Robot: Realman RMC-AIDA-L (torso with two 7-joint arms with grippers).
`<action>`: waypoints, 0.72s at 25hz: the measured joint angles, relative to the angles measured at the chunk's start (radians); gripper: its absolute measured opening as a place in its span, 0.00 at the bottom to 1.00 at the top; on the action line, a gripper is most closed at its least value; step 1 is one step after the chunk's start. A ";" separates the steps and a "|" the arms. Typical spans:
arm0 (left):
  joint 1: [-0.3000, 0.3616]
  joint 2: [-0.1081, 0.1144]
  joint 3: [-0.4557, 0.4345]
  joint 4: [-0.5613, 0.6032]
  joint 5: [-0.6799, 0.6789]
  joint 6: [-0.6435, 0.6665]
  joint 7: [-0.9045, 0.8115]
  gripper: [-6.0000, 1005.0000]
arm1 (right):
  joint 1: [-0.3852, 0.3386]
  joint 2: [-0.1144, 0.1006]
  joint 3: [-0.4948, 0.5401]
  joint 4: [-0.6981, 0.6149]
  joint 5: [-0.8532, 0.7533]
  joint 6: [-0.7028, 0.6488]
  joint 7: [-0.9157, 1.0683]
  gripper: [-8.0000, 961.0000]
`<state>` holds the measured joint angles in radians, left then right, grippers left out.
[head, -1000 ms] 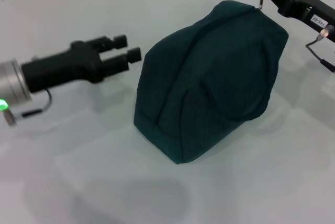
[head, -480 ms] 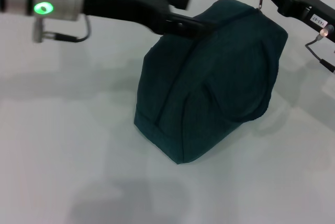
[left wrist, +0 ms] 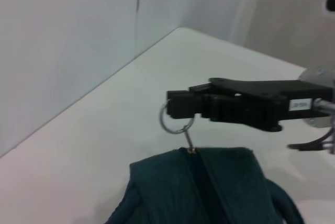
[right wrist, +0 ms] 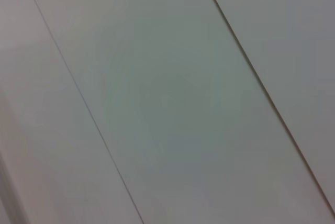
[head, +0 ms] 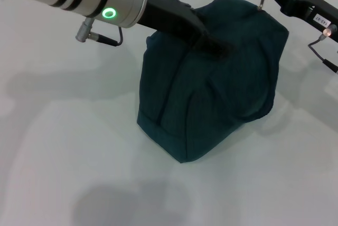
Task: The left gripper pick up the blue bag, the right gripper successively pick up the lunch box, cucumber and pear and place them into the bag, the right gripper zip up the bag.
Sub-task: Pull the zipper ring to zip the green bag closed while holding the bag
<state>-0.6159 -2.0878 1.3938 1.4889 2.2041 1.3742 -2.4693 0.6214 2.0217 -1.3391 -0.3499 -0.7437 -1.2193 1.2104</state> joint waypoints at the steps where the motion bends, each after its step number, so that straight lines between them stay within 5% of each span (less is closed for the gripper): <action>1: -0.001 0.000 0.001 0.000 0.008 -0.001 -0.010 0.88 | 0.000 0.000 0.000 0.000 0.000 0.000 0.000 0.04; 7: 0.026 0.000 0.000 0.009 0.011 -0.025 0.027 0.87 | 0.000 0.000 0.000 0.000 0.000 0.000 0.000 0.04; 10: 0.060 -0.001 0.012 0.033 -0.007 -0.058 0.069 0.67 | 0.001 0.000 0.000 0.000 0.000 0.000 -0.001 0.04; 18: 0.074 0.001 0.015 0.043 -0.032 -0.067 0.102 0.50 | 0.000 0.000 0.000 0.002 0.000 0.003 -0.001 0.04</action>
<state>-0.5424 -2.0865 1.4091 1.5316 2.1724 1.3069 -2.3675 0.6218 2.0217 -1.3391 -0.3481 -0.7439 -1.2160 1.2095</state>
